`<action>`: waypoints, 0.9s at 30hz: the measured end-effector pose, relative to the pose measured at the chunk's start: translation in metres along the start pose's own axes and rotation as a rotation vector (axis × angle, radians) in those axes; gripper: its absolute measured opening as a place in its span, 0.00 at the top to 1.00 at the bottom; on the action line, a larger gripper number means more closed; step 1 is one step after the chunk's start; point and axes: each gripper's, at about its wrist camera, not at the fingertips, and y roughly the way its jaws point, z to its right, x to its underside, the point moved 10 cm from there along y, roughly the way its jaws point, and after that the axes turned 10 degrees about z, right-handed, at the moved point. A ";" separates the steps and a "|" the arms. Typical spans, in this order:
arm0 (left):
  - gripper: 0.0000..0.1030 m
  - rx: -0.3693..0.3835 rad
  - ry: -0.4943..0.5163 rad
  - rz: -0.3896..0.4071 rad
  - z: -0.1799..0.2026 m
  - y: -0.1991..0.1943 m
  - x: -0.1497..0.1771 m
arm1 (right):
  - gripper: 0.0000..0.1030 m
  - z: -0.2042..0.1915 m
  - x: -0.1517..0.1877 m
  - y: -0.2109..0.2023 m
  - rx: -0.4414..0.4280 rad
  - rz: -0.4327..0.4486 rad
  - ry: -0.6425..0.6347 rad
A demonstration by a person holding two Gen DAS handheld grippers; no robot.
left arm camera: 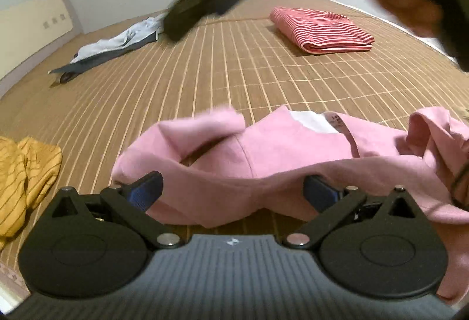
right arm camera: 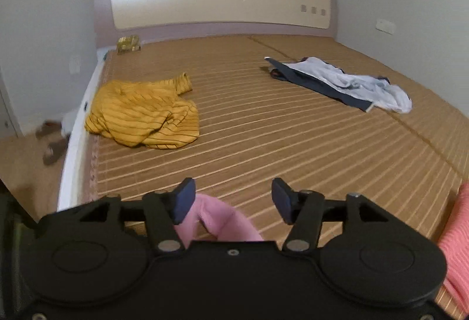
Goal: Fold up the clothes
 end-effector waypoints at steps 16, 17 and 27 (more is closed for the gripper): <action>0.00 0.018 -0.199 0.145 -0.028 -0.012 -0.029 | 0.42 0.021 0.209 -0.160 0.249 -0.293 0.075; 0.00 0.037 -0.167 0.125 -0.016 -0.005 -0.028 | 0.46 0.013 0.212 -0.167 0.208 -0.288 0.110; 0.00 0.054 0.216 -0.132 0.031 0.032 0.024 | 0.36 -0.014 0.168 -0.215 0.114 -0.146 0.098</action>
